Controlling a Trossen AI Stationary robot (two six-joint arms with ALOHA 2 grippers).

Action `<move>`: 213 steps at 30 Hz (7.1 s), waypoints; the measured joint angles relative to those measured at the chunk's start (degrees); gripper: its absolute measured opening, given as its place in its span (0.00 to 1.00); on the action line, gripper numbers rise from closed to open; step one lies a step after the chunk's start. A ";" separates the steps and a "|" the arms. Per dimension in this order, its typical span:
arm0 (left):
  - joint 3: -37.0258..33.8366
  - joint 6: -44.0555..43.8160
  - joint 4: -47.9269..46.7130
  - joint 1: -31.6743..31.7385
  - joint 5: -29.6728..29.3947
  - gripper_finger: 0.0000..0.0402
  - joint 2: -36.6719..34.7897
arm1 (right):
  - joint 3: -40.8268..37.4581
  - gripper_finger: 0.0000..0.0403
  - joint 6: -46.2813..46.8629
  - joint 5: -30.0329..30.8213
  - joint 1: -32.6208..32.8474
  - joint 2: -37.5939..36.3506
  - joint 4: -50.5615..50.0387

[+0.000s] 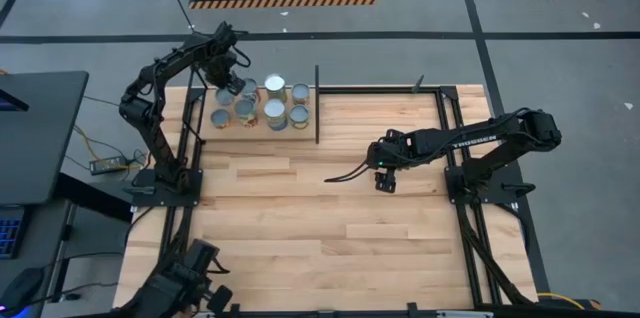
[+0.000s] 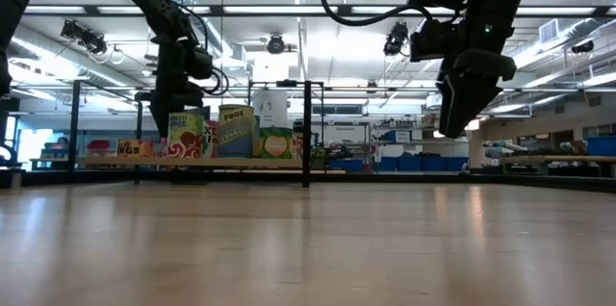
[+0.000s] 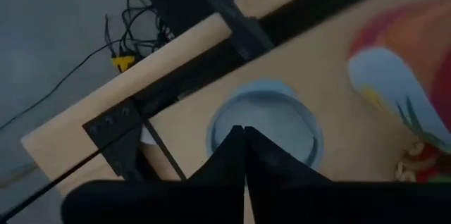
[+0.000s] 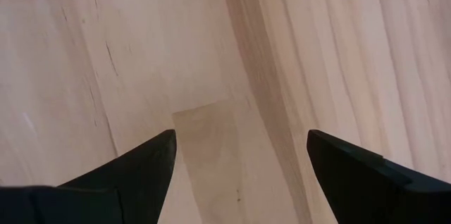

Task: Pick and place cans onto a shelf
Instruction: Put the canned salmon on the shelf, then return to Home Position

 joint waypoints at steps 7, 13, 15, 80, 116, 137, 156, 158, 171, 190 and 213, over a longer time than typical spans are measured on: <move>0.41 16.39 -1.69 -2.05 0.24 0.01 0.70 | 0.00 0.81 -0.14 0.01 0.00 0.02 -0.05; 1.38 17.35 -0.50 -1.13 0.39 0.00 0.44 | 0.00 0.81 -0.20 -0.69 -0.15 0.02 -0.08; 1.44 16.87 -0.44 -0.80 0.62 0.00 0.42 | 0.00 0.81 -0.17 -0.80 -0.13 0.00 -0.05; -54.91 -0.31 76.13 -43.14 34.25 0.07 -54.01 | -24.02 0.77 -13.31 -8.16 0.10 -14.82 69.95; -71.49 -2.74 73.45 -39.33 32.68 0.07 -89.32 | -43.93 0.35 -5.17 -2.24 7.50 -57.83 54.78; -71.47 3.94 66.13 -57.84 23.00 0.07 -89.67 | -49.75 0.26 -4.71 6.62 7.56 -58.42 62.54; -77.90 5.70 59.75 -55.57 18.22 0.07 -102.89 | -47.81 0.02 -7.13 -3.81 6.42 -76.38 41.39; -79.19 5.14 60.99 -55.54 17.90 0.08 -102.90 | -47.19 0.01 -8.09 -3.72 5.81 -79.39 37.98; -79.91 -0.06 62.73 -55.38 14.41 0.08 -101.88 | -49.75 0.01 -4.70 -6.12 5.46 -75.67 44.25; -79.93 0.02 64.01 -55.38 11.45 0.08 -101.31 | -49.75 0.09 -6.64 -2.26 5.46 -75.63 44.82; -79.95 -0.32 64.08 -55.38 11.45 0.08 -101.31 | -49.77 0.10 -6.64 -2.26 5.46 -75.63 44.82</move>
